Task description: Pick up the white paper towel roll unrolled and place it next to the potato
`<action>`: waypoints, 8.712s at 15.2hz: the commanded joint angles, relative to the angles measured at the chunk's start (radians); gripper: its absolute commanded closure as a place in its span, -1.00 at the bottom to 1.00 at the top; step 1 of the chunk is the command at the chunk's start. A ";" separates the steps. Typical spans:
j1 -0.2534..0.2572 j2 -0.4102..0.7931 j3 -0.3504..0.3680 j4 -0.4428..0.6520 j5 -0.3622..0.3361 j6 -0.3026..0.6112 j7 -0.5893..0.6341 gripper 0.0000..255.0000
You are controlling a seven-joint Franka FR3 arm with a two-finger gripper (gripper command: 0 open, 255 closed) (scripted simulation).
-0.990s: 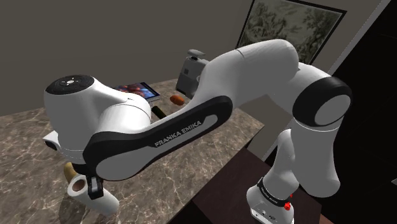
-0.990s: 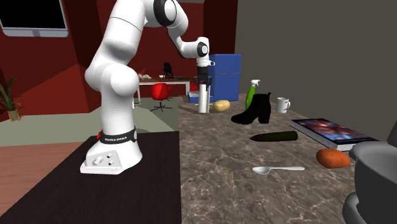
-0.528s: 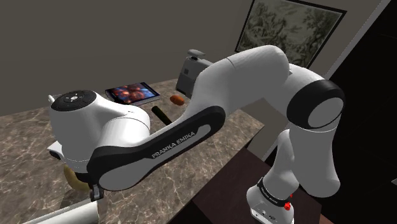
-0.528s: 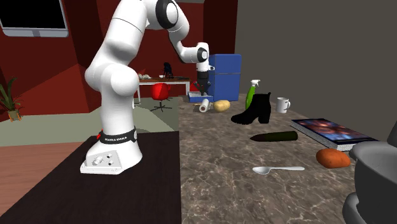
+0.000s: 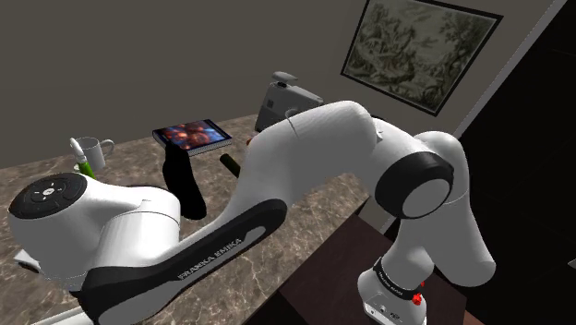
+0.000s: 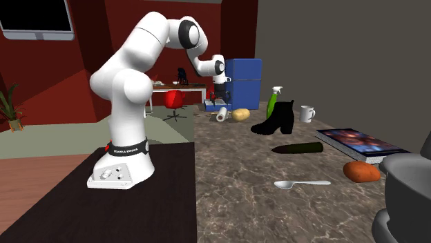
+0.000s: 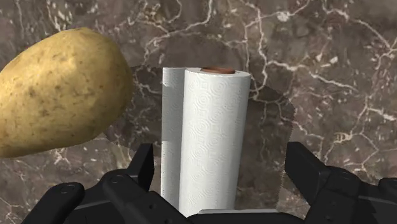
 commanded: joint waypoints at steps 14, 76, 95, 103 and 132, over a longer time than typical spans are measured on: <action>0.061 0.261 -0.023 0.265 -0.064 0.016 -0.031 -1.00; -0.165 -0.383 -0.022 -0.353 0.021 0.017 -0.260 1.00; -0.349 -0.598 -0.123 -0.734 0.075 0.214 -0.552 1.00; -0.349 -0.529 -0.126 -0.765 0.060 0.313 -0.536 1.00; -0.342 -0.363 -0.141 -0.784 0.025 0.498 -0.499 -1.00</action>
